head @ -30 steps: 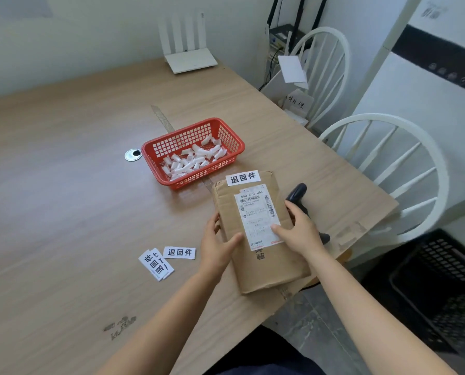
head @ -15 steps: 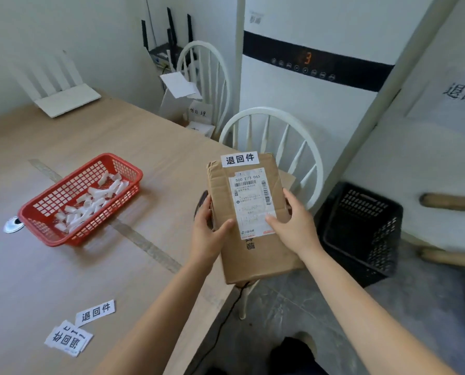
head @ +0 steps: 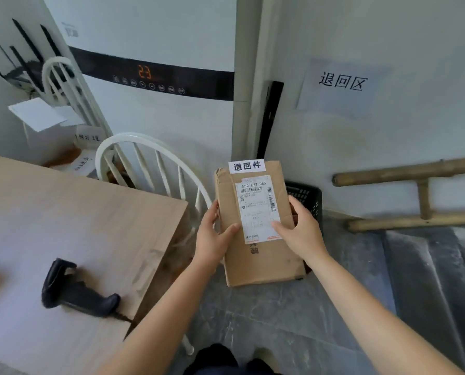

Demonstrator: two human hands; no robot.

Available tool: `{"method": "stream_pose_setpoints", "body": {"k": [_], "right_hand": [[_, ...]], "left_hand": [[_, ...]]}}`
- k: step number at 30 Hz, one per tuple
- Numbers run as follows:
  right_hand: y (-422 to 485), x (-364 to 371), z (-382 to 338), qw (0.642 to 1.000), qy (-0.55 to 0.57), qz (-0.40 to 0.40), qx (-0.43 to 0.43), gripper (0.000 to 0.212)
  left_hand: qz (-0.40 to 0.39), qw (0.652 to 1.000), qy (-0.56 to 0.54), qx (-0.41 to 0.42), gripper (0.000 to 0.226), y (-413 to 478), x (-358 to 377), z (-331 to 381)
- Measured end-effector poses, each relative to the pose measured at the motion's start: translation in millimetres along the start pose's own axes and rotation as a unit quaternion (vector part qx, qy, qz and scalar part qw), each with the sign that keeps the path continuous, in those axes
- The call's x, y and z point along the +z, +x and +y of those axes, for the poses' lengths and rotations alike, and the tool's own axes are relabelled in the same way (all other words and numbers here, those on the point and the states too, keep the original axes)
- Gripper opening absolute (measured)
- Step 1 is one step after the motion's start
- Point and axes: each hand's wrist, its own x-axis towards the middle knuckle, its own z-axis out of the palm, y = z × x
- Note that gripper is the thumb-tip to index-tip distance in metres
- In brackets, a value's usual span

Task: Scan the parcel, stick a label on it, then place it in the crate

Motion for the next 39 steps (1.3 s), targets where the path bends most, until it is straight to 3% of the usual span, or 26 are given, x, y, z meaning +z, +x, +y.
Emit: {"method": "stream_pose_setpoints", "body": {"k": [9, 15, 30, 34, 39], "right_hand": [[69.4, -46.2, 66.5, 0.992, 0.021, 0.073, 0.101, 0.060], [138.5, -40.5, 136.6, 0.985, 0.030, 0.097, 0.142, 0.057], [351.1, 86.4, 523.7, 0.971, 0.066, 0.107, 0.204, 0.062], [380.7, 117.4, 585.9, 0.969, 0.060, 0.110, 0.214, 0.061], [387.1, 139.3, 610.4, 0.961, 0.035, 0.122, 0.246, 0.072]], "left_hand": [[-0.134, 0.988, 0.075, -0.014, 0.067, 95.6, 92.8, -0.8], [-0.187, 0.977, 0.099, -0.009, 0.064, 170.5, 147.4, -39.9], [-0.183, 0.973, 0.110, -0.089, 0.071, 375.9, 340.8, -398.5], [-0.188, 0.972, 0.111, -0.089, 0.064, 409.1, 360.1, -459.8], [-0.168, 0.973, 0.138, -0.082, 0.047, 417.5, 359.3, -490.7]]}}
